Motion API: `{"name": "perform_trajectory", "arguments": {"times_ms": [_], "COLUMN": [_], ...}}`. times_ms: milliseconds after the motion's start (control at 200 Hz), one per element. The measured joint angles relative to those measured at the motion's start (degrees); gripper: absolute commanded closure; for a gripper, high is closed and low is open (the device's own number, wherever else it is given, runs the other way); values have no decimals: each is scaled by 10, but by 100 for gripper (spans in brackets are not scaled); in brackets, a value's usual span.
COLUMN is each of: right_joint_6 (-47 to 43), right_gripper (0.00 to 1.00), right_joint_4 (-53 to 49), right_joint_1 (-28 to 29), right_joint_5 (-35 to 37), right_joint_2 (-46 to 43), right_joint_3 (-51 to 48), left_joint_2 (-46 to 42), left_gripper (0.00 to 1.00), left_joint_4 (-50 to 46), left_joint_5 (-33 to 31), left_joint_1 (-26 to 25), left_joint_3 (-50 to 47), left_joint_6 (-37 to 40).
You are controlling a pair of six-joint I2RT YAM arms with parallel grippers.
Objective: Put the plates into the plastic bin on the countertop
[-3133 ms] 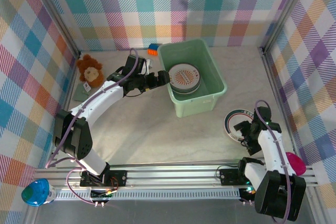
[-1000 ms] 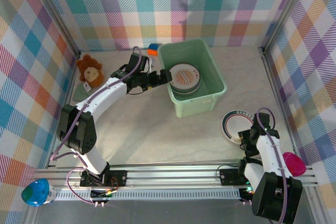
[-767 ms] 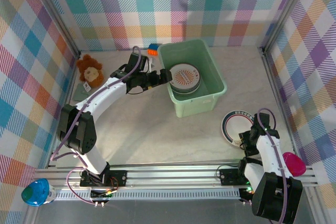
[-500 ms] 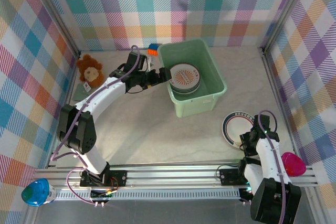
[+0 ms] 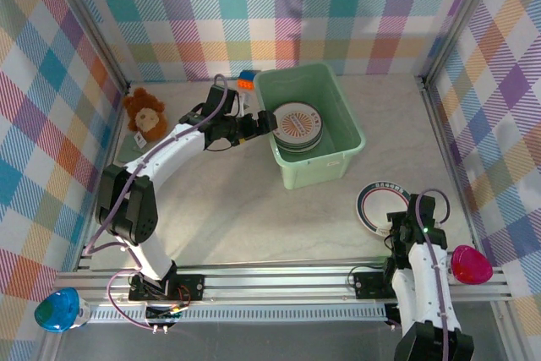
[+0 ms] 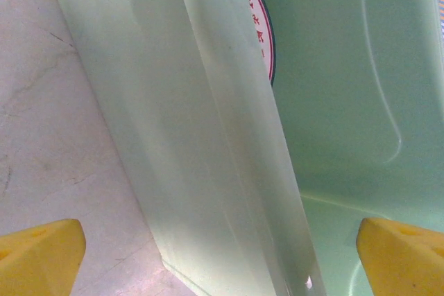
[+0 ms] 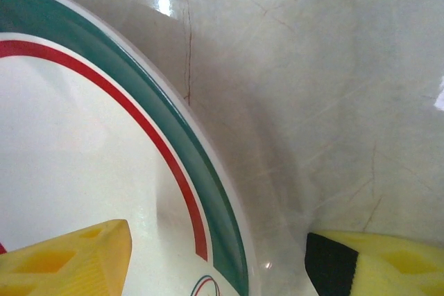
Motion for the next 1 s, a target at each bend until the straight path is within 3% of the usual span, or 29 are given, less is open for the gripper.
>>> {"name": "perform_trajectory", "arguments": {"times_ms": [120, 470, 890, 1000], "right_joint_6": [9, 9, 29, 35], "right_gripper": [42, 57, 71, 74], "right_joint_4": [-8, -13, -25, 39], "right_joint_1": [0, 0, 0, 0], "right_joint_5": [7, 12, 14, 0], "right_joint_2": [-8, 47, -14, -25], "right_joint_3": [-4, 11, 5, -10], "left_joint_2": [2, 22, 22, 22], "left_gripper": [0, 0, 0, 0], "left_joint_4": [8, 9, 26, 25], "left_joint_5": [0, 5, 5, 5], "left_joint_1": [0, 2, 8, 8], "left_joint_3": [0, 0, -1, -3], "left_joint_6": [-2, -2, -11, -12]}}
